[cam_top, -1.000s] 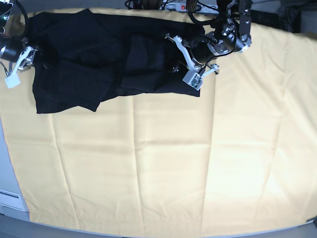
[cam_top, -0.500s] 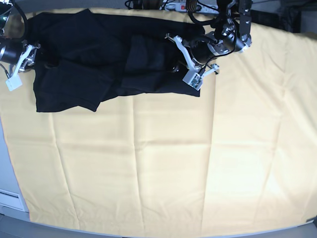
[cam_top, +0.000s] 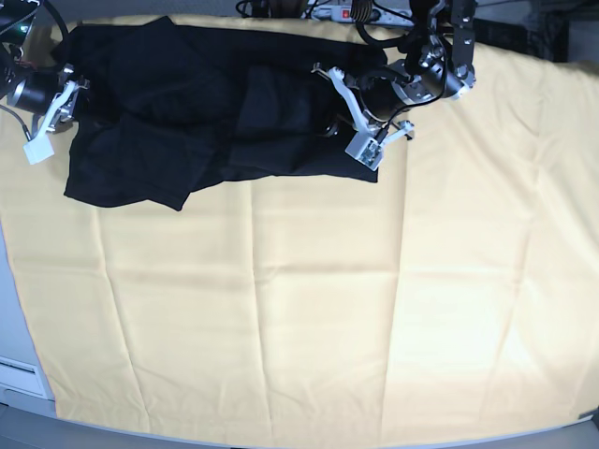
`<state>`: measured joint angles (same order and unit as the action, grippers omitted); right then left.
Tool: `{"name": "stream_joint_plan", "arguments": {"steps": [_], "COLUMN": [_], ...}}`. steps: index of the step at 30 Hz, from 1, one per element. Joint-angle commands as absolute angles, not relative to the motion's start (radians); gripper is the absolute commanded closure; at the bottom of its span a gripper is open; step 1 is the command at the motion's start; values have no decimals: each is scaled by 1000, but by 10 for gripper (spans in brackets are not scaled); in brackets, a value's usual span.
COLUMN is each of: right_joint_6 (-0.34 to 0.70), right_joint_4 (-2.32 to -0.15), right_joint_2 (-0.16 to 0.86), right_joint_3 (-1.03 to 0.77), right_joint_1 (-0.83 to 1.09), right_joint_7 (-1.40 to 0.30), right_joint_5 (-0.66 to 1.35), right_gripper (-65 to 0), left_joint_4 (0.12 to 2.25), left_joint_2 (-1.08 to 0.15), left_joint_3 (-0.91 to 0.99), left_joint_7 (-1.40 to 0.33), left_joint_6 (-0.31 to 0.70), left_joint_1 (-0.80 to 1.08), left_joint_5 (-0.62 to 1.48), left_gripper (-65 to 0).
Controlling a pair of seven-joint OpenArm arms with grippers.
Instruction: Fold the T-shirt properly
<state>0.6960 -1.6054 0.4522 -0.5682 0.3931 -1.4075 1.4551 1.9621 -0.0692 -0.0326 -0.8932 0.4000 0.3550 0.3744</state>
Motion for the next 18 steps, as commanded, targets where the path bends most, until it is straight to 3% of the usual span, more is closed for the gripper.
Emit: {"name": "stream_joint_plan", "arguments": {"steps": [1,9,18], "right_joint_6": [698,698,698], "right_joint_4": [-1623,-1692,-1898], "right_joint_2": [482,561,559], "right_joint_3": [-574,-577,-577], "right_joint_1": [388,385,388], "right_joint_7": [-1396,-1396,-1396], "right_joint_5": [1484,1484,1484], "right_gripper": [0,0,0], "left_joint_4": [1972,1972,1972], "left_joint_2": [-69,-69,-69], "left_joint_3": [-33,-33,-33], "left_joint_7": [-890,-890,-890], "left_joint_6": [399,399,399], "left_joint_1": [357,357,357], "left_joint_5": [387,407,427], "left_gripper": [0,0,0]}}
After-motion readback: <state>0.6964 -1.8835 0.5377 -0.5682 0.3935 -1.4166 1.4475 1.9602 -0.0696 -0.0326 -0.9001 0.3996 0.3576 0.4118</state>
